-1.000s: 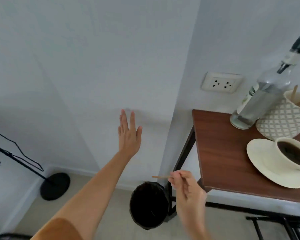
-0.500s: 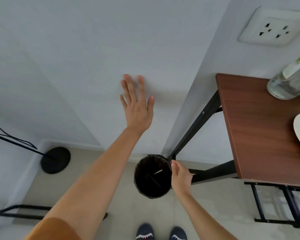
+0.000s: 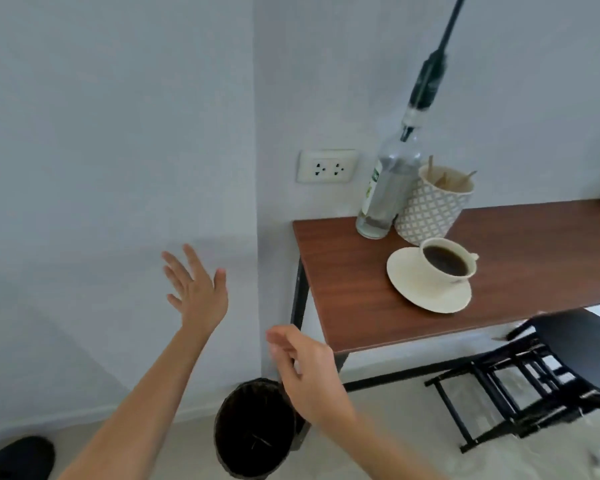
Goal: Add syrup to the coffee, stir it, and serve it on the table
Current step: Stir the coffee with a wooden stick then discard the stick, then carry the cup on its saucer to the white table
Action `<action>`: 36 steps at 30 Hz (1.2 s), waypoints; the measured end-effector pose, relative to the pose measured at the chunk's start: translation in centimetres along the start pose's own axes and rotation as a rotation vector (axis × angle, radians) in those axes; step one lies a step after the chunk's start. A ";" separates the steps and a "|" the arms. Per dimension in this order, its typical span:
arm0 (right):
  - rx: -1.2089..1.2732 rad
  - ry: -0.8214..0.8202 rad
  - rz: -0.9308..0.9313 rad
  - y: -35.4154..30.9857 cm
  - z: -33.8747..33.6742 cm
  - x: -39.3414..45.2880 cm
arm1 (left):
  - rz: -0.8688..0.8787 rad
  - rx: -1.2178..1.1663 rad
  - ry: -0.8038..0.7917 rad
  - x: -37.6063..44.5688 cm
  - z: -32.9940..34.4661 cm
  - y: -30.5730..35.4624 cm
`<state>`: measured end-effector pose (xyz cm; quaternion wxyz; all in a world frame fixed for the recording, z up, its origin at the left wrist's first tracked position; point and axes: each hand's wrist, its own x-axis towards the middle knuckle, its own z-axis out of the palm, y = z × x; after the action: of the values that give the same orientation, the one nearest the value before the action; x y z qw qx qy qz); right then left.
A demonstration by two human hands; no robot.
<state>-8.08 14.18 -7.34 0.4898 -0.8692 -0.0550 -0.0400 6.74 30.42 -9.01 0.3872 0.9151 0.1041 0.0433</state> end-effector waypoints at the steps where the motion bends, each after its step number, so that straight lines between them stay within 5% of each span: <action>1: -0.010 0.050 -0.036 -0.6 -2.4 -0.5 | 0.017 -0.028 -0.012 -1.1 0.2 1.8; 4: -0.022 0.271 -0.043 0.2 -9.5 -2.0 | 0.140 -0.075 -0.077 -4.7 1.8 7.6; 10: -0.007 0.593 0.288 8.0 -20.9 -3.4 | 0.330 0.086 -0.294 -11.2 9.2 16.5; 17: 0.041 0.260 0.575 12.5 -29.1 1.7 | 0.329 0.352 -0.367 -14.4 16.3 20.5; 22: 0.024 0.048 0.553 13.1 -30.4 3.2 | 0.286 0.394 -0.350 -15.1 16.9 21.4; 36: 0.336 0.026 0.546 12.5 -28.6 -1.8 | 0.400 0.419 -0.406 -17.2 15.4 19.9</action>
<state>-8.59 -16.83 -3.32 0.6197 -0.7582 0.1809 0.0916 -4.40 2.31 -5.44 0.1875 0.9669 -0.1497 -0.0870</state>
